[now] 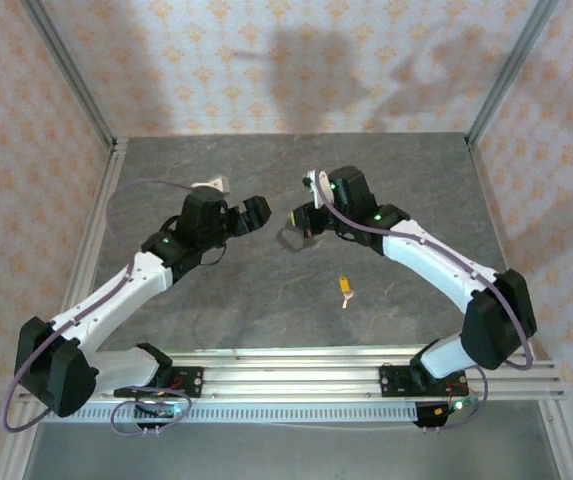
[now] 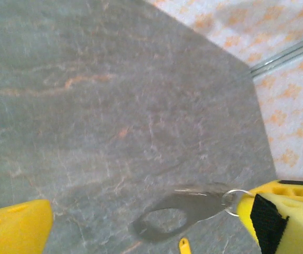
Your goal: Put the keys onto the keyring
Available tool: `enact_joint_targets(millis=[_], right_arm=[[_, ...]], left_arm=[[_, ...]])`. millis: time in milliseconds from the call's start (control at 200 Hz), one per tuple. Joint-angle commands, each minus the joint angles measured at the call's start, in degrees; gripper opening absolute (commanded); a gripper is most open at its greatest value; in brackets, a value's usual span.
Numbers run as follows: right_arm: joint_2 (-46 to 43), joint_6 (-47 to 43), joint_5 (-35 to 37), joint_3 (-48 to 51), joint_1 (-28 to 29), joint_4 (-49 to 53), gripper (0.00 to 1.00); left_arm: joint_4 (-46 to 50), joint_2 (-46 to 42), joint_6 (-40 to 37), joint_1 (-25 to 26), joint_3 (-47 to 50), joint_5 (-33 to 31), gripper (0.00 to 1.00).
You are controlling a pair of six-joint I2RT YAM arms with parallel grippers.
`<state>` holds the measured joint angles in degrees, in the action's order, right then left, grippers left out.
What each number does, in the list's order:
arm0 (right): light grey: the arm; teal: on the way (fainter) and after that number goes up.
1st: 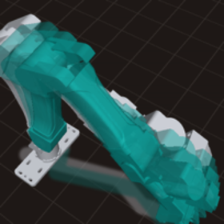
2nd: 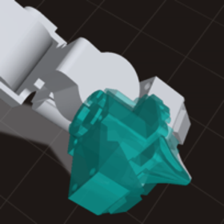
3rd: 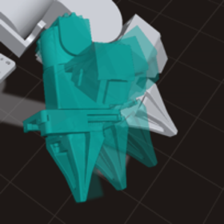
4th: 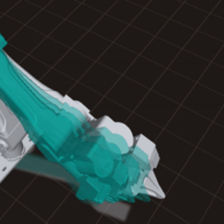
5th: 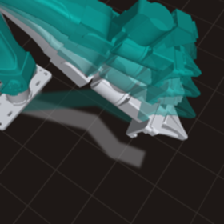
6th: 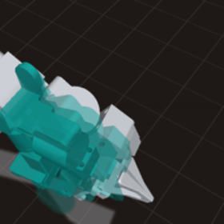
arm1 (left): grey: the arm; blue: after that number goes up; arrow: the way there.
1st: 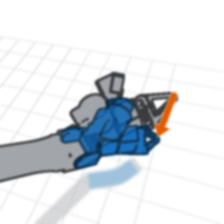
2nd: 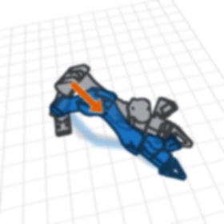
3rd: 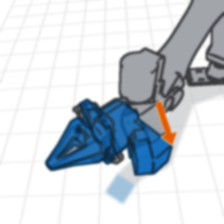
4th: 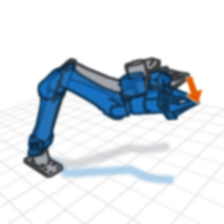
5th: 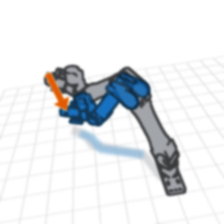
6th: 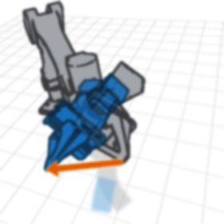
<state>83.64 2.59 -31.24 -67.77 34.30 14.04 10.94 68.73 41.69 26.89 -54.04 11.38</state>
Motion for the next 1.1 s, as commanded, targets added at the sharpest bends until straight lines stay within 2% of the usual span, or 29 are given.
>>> enact_joint_targets(millis=[0, 150, 325, 681, 901, 1041, 1096], right_arm=[[-1.6, -1.2, -4.4, -4.9, -1.0, -0.5, 0.00], [-2.4, 1.7, -9.0, -6.5, -2.2, -4.9, 0.00], [-3.7, 7.6, -14.0, -4.6, -4.2, -12.4, 0.00], [-9.9, 15.9, -23.5, 2.0, -8.7, -25.5, 0.00], [-9.7, 21.7, -27.3, 2.2, -9.3, -32.3, 0.00], [-7.5, 26.3, -28.7, 1.8, -9.3, -37.6, 0.00], [-6.6, 27.6, -28.9, 1.8, -9.3, -39.1, 0.00]], left_arm=[[-0.3, -1.0, -3.3, -1.7, -2.6, 4.7, 0.96], [-2.7, -1.5, -6.8, -2.4, -5.1, 9.6, 0.93], [-5.5, -2.2, -9.1, -2.7, -6.5, 12.9, 0.83], [-16.4, -4.0, -7.3, -3.1, -5.8, 20.7, 0.58], [-24.3, -1.8, -2.6, -3.0, -5.6, 24.5, 0.36], [-27.2, 0.0, -0.6, -2.9, -6.7, 25.6, 0.37], [-27.4, 0.4, -0.4, -2.9, -7.2, 25.7, 0.42]])
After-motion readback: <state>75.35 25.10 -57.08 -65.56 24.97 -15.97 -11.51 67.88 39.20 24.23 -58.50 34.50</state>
